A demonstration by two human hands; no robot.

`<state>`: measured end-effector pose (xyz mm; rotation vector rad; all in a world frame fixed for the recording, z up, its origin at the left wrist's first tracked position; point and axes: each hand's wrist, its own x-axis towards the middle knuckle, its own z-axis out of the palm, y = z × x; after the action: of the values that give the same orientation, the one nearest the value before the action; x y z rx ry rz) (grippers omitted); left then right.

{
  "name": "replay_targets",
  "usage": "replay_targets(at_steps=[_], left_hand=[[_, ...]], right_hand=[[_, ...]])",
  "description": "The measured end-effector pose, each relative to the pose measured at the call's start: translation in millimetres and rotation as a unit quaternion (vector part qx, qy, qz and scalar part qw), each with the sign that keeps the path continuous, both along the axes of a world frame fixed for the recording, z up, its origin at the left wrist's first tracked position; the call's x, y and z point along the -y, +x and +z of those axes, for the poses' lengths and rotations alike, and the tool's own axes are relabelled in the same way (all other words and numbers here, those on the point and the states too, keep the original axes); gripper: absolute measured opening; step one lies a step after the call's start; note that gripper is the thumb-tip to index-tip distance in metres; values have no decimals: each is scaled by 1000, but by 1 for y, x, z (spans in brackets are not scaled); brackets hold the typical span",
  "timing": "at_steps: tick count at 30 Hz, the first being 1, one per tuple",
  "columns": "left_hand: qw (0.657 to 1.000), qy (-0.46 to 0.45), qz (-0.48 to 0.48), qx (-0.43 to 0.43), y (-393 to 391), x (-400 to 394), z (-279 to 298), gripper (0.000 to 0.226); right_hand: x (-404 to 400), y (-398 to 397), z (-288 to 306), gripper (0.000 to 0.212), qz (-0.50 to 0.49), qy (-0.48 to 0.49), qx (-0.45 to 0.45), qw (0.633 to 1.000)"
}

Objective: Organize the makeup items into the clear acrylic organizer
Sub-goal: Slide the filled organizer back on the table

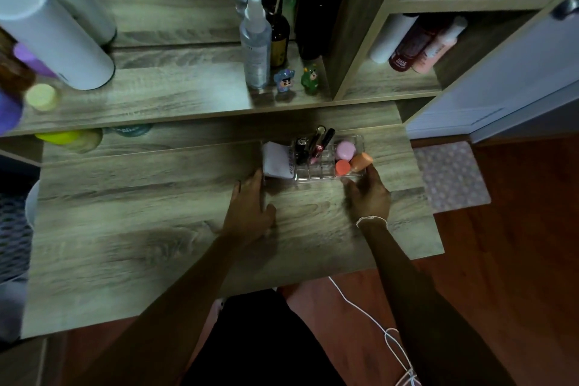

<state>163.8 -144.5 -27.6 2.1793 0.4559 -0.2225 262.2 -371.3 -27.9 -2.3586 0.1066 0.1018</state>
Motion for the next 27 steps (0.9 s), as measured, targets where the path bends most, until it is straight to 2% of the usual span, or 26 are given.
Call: replay_targets(at_steps=[3,10,27], left_hand=[[1000,7,-1,18,3,6,0,78],[998,39,-32,26,10,16,-7,78],[996,42,-72,25,18,25,-3,88]], right_hand=[[7,4,0,50,-6,11,-7,1000],[20,15,-3,48,1,-32,3,999],[31,29,5,44,11,-49,-29,998]])
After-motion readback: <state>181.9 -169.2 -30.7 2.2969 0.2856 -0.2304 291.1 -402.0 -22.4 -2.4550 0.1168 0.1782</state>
